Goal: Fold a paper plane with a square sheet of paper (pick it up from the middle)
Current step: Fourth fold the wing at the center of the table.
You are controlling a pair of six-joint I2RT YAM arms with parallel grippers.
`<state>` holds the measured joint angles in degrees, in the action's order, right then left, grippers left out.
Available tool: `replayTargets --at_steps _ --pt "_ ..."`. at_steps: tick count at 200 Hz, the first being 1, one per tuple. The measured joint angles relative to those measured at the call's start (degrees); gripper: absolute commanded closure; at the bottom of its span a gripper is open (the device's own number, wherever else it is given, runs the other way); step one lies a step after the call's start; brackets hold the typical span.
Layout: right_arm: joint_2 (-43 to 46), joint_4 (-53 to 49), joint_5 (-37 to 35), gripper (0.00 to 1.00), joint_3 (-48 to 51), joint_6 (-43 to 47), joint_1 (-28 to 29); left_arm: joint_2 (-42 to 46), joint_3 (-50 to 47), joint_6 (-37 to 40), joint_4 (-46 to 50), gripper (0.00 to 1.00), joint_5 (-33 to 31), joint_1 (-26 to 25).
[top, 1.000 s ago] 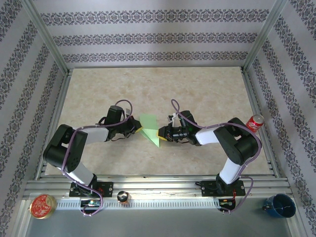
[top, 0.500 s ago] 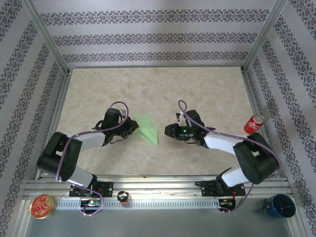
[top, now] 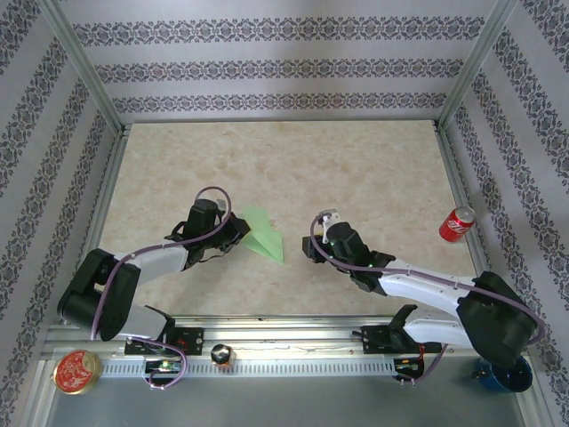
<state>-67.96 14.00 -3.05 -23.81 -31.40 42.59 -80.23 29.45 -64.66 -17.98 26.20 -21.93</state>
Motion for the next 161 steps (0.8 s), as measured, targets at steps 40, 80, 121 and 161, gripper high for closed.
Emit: replayTargets --at_steps 40,80,121,161 --pt "-2.9 -0.3 0.0 0.61 -0.9 2.3 3.2 0.3 -0.5 -0.6 0.0 1.00 -0.9 -0.1" --pt "-9.8 4.6 -7.1 0.68 -4.7 15.4 14.9 1.7 -0.5 -0.6 0.8 1.00 -1.3 -0.2" --pt "-21.7 13.5 -14.9 0.65 -8.2 28.1 22.1 2.6 -0.5 -0.6 1.2 1.00 -1.6 -0.2" --pt "-29.9 19.0 -20.0 0.65 -12.4 33.0 22.1 2.6 -0.5 -0.6 2.2 1.00 -1.7 -0.2"
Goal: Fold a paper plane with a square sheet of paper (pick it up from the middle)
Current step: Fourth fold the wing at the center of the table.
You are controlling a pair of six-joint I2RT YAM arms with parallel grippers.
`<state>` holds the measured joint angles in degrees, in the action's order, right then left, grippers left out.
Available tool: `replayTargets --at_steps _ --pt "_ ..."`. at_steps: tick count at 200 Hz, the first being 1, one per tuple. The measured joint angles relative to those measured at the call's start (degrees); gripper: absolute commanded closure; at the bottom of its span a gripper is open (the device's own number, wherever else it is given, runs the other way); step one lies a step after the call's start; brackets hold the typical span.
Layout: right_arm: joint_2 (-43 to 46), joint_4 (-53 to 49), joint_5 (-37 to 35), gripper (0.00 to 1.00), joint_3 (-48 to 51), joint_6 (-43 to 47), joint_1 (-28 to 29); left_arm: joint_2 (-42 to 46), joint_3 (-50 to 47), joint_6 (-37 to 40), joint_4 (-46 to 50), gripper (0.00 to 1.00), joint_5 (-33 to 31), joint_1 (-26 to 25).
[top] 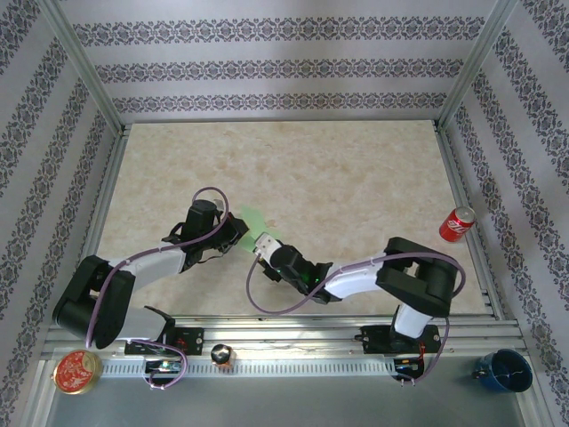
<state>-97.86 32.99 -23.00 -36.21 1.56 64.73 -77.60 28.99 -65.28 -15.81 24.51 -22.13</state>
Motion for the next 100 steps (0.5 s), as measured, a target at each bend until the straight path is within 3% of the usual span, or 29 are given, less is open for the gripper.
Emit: replayTargets --at_steps 46,100 --pt "-5.8 2.8 -2.5 0.64 -2.9 1.4 0.0 0.0 0.1 0.0 0.2 1.00 0.0 0.0" --pt "-7.8 3.9 -1.6 0.73 -2.9 -0.5 -0.9 0.0 0.2 0.0 0.4 1.00 0.0 0.0"
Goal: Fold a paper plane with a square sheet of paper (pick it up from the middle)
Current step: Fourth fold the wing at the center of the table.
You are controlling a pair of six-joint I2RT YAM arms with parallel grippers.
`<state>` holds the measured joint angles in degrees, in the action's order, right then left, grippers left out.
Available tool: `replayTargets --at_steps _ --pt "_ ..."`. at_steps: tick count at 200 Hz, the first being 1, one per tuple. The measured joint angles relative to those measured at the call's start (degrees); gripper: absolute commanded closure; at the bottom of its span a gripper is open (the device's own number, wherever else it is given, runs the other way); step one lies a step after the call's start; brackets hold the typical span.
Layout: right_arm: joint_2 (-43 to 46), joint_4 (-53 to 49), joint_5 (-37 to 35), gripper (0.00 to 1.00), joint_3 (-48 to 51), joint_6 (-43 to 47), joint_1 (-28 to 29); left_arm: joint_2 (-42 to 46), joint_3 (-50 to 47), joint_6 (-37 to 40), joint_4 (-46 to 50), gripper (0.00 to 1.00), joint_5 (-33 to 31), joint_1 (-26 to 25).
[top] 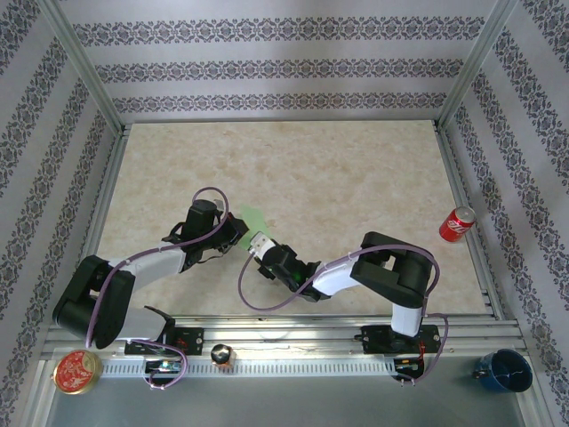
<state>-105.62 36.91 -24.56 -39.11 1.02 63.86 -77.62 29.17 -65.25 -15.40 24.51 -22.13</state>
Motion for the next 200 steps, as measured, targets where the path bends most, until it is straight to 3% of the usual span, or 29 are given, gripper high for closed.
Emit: replayTargets --at_steps 41,89,160,200 --pt "0.0 2.1 1.3 0.79 0.3 -1.3 0.0 0.0 0.3 0.0 1.1 1.00 0.0 0.0" --pt "0.0 2.8 1.4 0.71 0.3 -2.2 -0.4 0.0 0.8 0.0 2.2 1.00 -0.7 0.0" --pt "-1.8 3.9 0.8 0.76 0.7 -2.6 -0.8 0.2 1.0 0.0 2.5 1.00 -0.7 0.0" --pt "-1.8 4.8 0.1 0.72 1.6 -2.7 -0.8 0.2 1.0 0.0 2.6 1.00 -0.7 0.0"
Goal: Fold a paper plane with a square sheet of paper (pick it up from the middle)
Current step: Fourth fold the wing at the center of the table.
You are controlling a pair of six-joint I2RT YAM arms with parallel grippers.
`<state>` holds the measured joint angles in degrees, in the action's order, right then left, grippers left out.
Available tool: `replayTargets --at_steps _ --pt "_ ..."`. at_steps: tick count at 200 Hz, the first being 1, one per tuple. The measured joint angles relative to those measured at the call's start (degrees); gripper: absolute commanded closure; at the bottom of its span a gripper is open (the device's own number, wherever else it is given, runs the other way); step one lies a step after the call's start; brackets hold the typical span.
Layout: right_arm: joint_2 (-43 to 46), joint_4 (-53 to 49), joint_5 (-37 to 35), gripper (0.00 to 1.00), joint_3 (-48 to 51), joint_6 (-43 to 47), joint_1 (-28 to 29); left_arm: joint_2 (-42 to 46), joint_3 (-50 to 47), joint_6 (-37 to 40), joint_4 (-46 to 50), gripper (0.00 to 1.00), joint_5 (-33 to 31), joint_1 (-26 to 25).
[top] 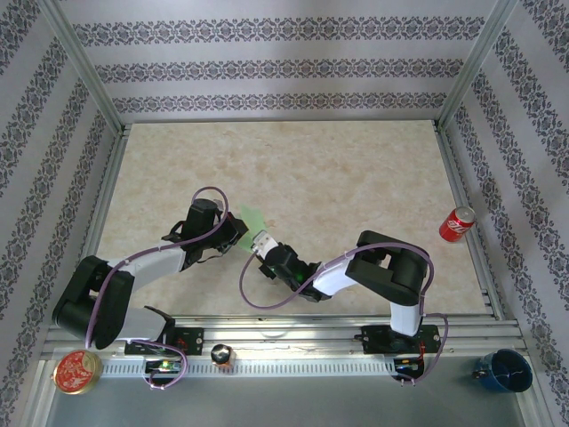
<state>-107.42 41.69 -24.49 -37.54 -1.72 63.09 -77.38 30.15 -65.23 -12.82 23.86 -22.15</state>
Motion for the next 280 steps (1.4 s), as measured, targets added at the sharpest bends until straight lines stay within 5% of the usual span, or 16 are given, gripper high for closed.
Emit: replayTargets --at_steps 27,80,110,144,192,229,280 --pt "0.0 0.7 -0.3 0.69 0.7 0.0 -0.3 0.4 0.0 0.0 0.2 1.00 0.0 0.0" --pt "0.0 2.0 -0.3 0.79 0.7 -0.1 -0.4 0.6 0.0 0.0 0.4 1.00 0.0 0.0" --pt "0.0 2.4 -0.1 0.87 0.8 -0.1 -0.4 0.6 0.0 0.1 0.7 0.86 -0.4 0.0" --pt "0.0 2.6 0.3 0.91 1.4 -0.5 -0.4 0.6 0.8 0.9 2.7 0.58 -1.0 0.0" --pt "0.0 2.7 1.5 0.91 1.5 -1.6 -0.7 -1.5 3.4 2.0 3.5 0.50 -1.2 0.5" --pt "0.0 2.7 2.5 0.89 1.5 -1.6 -0.7 -4.8 4.9 2.3 3.6 0.53 -0.1 1.6" --pt "0.5 2.6 4.3 0.83 1.5 -2.9 -1.3 -5.9 5.3 3.7 4.8 0.85 0.9 2.0"
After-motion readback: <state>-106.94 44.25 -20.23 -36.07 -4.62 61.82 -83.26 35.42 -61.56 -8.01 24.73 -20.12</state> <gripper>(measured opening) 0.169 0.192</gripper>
